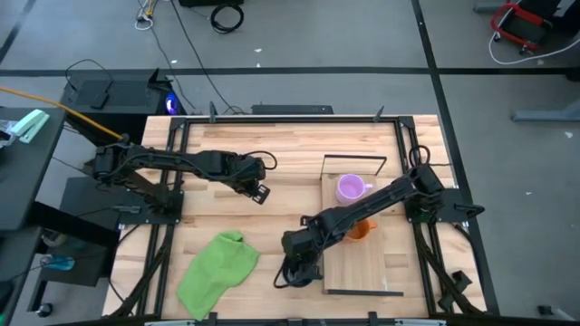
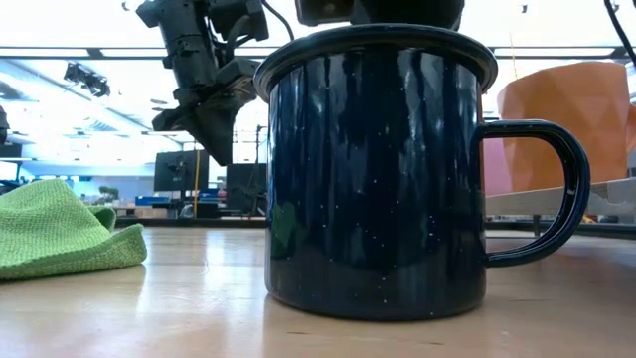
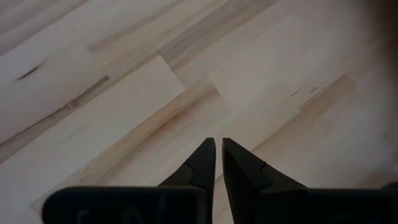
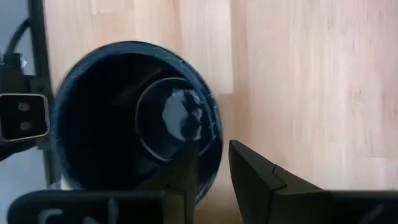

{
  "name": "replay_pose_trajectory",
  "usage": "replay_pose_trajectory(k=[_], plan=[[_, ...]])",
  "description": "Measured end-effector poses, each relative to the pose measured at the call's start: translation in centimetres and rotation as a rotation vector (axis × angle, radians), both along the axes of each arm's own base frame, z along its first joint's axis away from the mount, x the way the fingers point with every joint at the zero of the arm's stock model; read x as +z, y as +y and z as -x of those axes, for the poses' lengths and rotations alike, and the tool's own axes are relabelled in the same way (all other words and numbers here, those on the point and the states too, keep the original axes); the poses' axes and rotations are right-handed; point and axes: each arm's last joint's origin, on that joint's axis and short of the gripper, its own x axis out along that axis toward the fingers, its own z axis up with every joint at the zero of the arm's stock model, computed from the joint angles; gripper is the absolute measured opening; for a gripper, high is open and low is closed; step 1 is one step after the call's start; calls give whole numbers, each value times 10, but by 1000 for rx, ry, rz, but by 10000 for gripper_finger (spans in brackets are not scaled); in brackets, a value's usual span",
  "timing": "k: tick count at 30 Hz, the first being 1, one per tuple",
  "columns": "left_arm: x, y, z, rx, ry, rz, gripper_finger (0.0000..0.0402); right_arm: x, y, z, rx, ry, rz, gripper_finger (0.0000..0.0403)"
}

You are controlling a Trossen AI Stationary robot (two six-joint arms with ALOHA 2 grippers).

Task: Stack small to large cups/mugs on shelf
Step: Put the black mug on the shelf

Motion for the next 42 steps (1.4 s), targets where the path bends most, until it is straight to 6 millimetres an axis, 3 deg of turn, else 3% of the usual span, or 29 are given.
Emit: replay_pose_trajectory(k=[26, 37, 42], plan=[[0, 0, 0, -16, 1, -7, 33, -14, -9, -9, -29, 24, -17, 94], [0, 0, 0, -17, 1, -10, 36, -14, -9, -10, -31, 22, -23, 21], [0, 0, 0, -24, 2, -14, 28, -12, -8, -11, -30, 8, -30, 17]])
